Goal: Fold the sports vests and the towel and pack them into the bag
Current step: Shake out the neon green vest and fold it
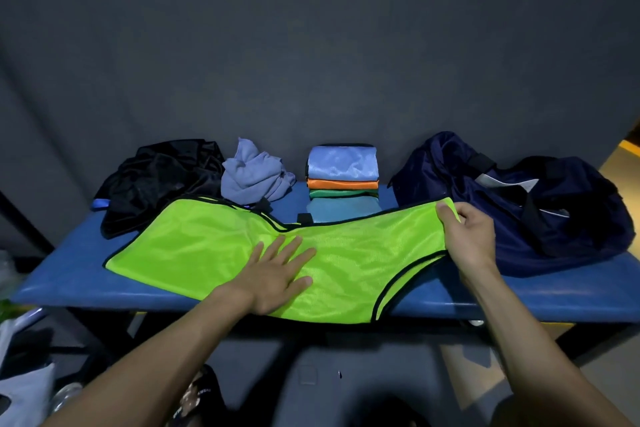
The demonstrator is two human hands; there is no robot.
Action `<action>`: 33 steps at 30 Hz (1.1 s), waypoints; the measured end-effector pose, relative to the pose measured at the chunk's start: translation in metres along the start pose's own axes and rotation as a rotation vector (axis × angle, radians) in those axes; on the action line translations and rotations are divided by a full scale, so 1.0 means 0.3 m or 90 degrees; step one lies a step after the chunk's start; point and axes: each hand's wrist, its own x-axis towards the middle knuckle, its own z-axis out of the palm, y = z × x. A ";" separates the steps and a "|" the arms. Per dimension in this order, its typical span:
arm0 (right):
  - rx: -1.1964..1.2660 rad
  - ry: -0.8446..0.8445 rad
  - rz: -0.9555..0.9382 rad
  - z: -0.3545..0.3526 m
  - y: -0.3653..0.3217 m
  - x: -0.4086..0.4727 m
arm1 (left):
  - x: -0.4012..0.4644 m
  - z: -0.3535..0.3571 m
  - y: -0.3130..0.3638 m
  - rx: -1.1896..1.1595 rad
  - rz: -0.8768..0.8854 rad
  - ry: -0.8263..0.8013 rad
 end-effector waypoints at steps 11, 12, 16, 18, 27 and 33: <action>0.018 -0.072 -0.066 0.055 -0.058 -0.024 | 0.137 -0.160 -0.049 -0.119 -0.110 0.333; 0.015 -0.072 -0.069 0.058 -0.060 -0.026 | 0.154 -0.165 -0.044 -0.120 -0.131 0.313; 0.023 -0.071 -0.082 0.064 -0.061 -0.026 | 0.210 -0.155 -0.019 -0.153 -0.172 0.280; 0.024 -0.069 -0.087 0.068 -0.060 -0.025 | 0.231 -0.155 -0.005 -0.216 -0.168 0.319; 0.009 -0.076 -0.111 0.075 -0.075 -0.026 | 0.234 -0.172 -0.061 -0.499 -0.084 0.493; 0.027 -0.062 -0.092 0.077 -0.077 -0.029 | 0.258 -0.167 -0.083 -0.582 -0.036 0.291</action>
